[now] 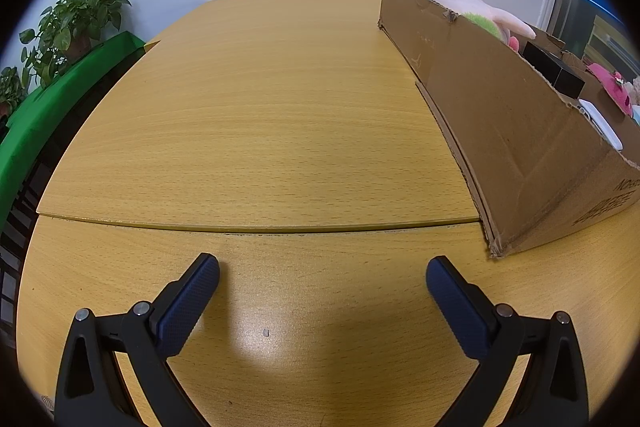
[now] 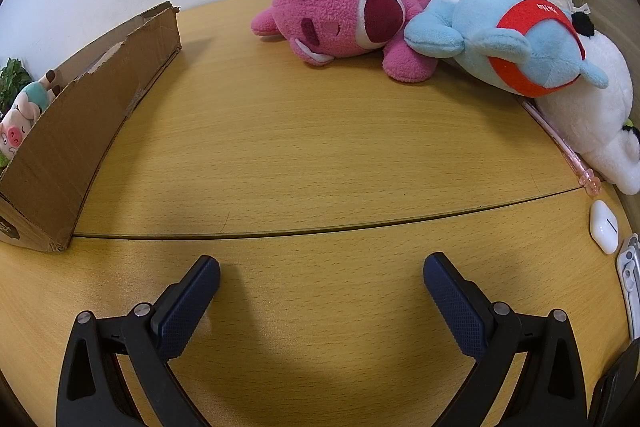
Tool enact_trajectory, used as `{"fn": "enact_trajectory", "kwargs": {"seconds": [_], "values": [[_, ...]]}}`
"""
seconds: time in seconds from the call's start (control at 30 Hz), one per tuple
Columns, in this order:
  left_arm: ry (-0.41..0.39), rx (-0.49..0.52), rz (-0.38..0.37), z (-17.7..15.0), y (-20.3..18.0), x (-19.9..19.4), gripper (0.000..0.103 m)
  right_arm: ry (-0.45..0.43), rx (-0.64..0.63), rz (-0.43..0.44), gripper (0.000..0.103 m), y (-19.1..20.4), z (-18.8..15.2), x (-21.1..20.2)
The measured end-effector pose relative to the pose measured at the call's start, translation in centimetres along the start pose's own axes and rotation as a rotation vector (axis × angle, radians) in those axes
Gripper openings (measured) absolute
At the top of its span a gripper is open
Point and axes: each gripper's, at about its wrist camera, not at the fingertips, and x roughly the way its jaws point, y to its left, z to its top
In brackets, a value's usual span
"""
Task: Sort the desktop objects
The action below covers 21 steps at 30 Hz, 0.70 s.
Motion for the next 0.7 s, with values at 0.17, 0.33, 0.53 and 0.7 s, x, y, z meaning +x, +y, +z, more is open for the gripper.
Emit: {"fn": "enact_trajectory", "kwargs": {"seconds": [0.17, 0.33, 0.53, 0.7], "values": [[0.0, 0.0, 0.0, 0.01, -0.01, 0.0, 0.103, 0.0, 0.001, 0.0, 0.103, -0.02, -0.02, 0.01], [0.0, 0.001, 0.0, 0.03, 0.01, -0.01, 0.103, 0.0, 0.001, 0.0, 0.103, -0.04, -0.03, 0.01], [0.001, 0.002, -0.002, 0.07, 0.04, 0.04, 0.103, 0.0, 0.001, -0.001, 0.103, 0.28, 0.04, 0.12], [0.001, 0.001, -0.002, 0.06, 0.05, 0.01, 0.103, 0.0, 0.001, -0.001, 0.103, 0.41, 0.09, 0.16]]}}
